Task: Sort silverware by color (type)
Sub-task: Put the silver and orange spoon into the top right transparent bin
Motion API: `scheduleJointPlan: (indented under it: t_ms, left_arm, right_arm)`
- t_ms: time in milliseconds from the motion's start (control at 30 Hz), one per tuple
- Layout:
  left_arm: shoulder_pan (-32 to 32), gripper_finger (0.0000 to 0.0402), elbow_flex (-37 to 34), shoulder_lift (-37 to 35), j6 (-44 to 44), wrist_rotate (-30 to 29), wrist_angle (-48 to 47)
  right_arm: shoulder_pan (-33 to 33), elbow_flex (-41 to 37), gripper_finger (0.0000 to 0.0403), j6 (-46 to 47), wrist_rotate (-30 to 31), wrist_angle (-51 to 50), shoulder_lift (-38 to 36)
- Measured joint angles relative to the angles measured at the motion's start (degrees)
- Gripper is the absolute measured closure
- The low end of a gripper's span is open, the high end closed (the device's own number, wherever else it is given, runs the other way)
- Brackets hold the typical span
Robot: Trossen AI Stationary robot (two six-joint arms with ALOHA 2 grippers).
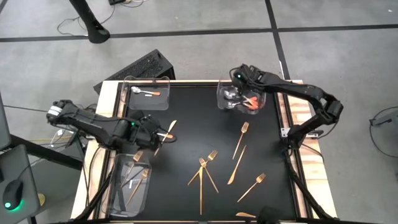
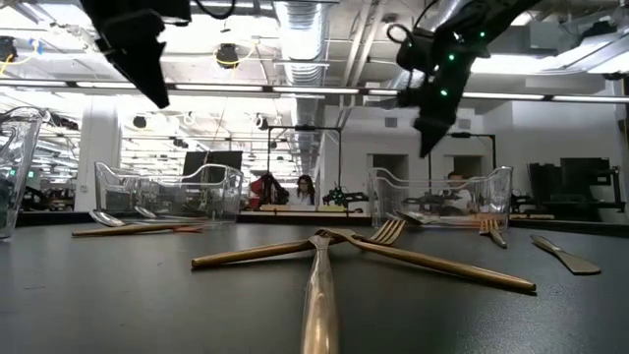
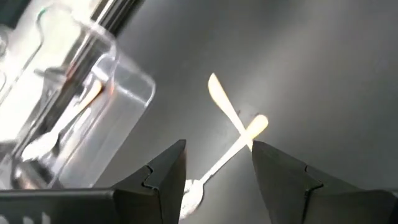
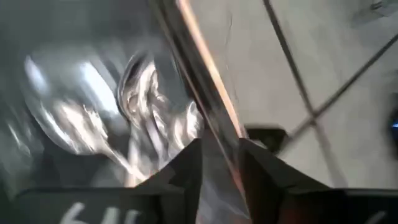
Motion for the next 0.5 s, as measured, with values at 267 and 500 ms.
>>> scheduleJointPlan:
  t_ms: [267, 500]
  left_arm:
    - [9.3, 0.0235, -8.1, 0.0, 16.6, 10.7, 21.8]
    - [19.9, 0.0235, -16.9, 0.1, 21.7, 23.4, 23.0]
  right_arm:
    - [6.3, 0.0, 0.0224, 13.3, -20.4, 8.3, 0.2]
    - [15.0, 0.0, 0.0234, 14.6, -20.0, 11.5, 0.2]
